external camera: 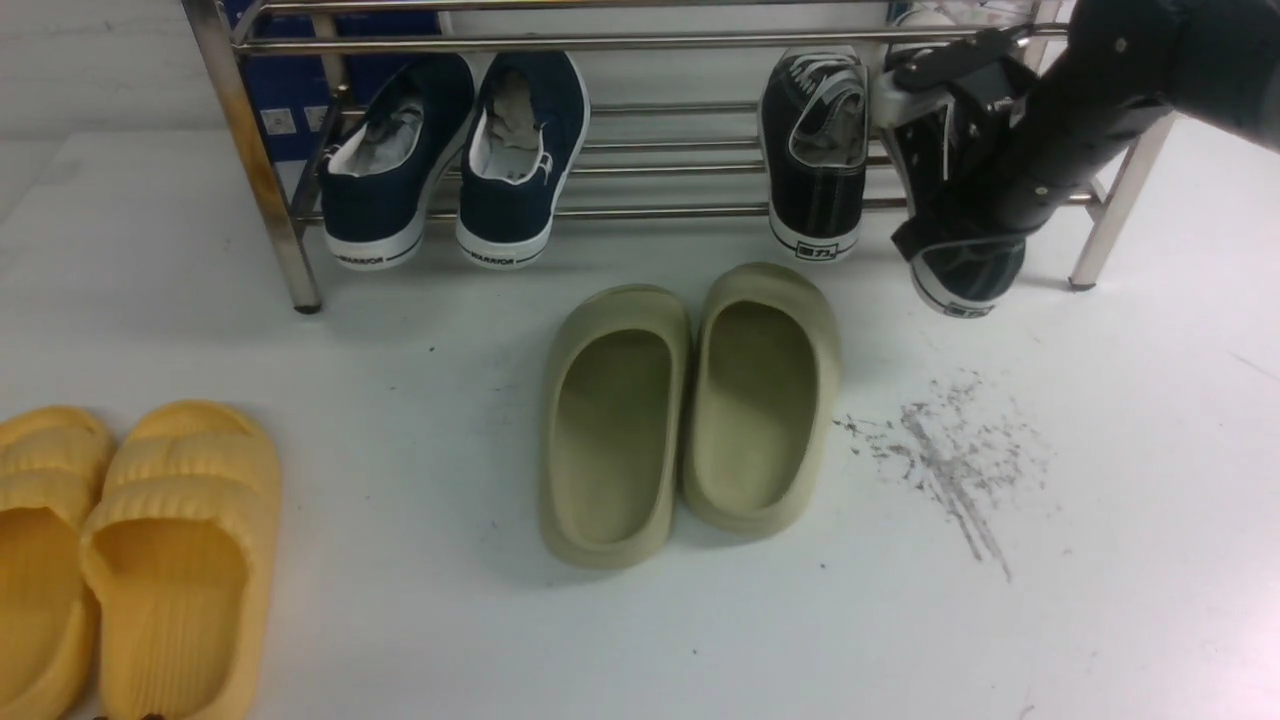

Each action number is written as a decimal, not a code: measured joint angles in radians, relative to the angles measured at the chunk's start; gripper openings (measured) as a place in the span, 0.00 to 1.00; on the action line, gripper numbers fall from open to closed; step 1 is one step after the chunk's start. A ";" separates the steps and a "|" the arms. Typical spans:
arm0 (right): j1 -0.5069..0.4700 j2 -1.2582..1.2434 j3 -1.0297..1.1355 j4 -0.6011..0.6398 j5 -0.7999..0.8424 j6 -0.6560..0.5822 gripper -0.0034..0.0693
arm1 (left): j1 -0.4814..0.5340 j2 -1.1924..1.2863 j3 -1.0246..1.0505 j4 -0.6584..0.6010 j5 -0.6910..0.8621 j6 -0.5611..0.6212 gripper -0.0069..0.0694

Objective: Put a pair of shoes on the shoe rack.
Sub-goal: Use the right arm to put a shoe into the shoe rack

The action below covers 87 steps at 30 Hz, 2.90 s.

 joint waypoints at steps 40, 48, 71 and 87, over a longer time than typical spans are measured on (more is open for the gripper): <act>-0.009 0.021 -0.069 0.045 -0.083 -0.027 0.52 | 0.000 0.000 0.000 0.000 0.000 0.000 0.40; -0.009 -0.093 -0.070 0.056 0.017 0.012 0.52 | 0.000 0.000 0.000 0.000 0.000 0.000 0.40; -0.009 -0.066 0.181 0.034 -0.070 0.172 0.04 | 0.000 0.000 0.000 0.000 0.000 0.000 0.40; -0.021 -0.051 0.107 -0.043 -0.126 0.200 0.04 | 0.000 0.000 0.000 0.000 0.000 0.000 0.40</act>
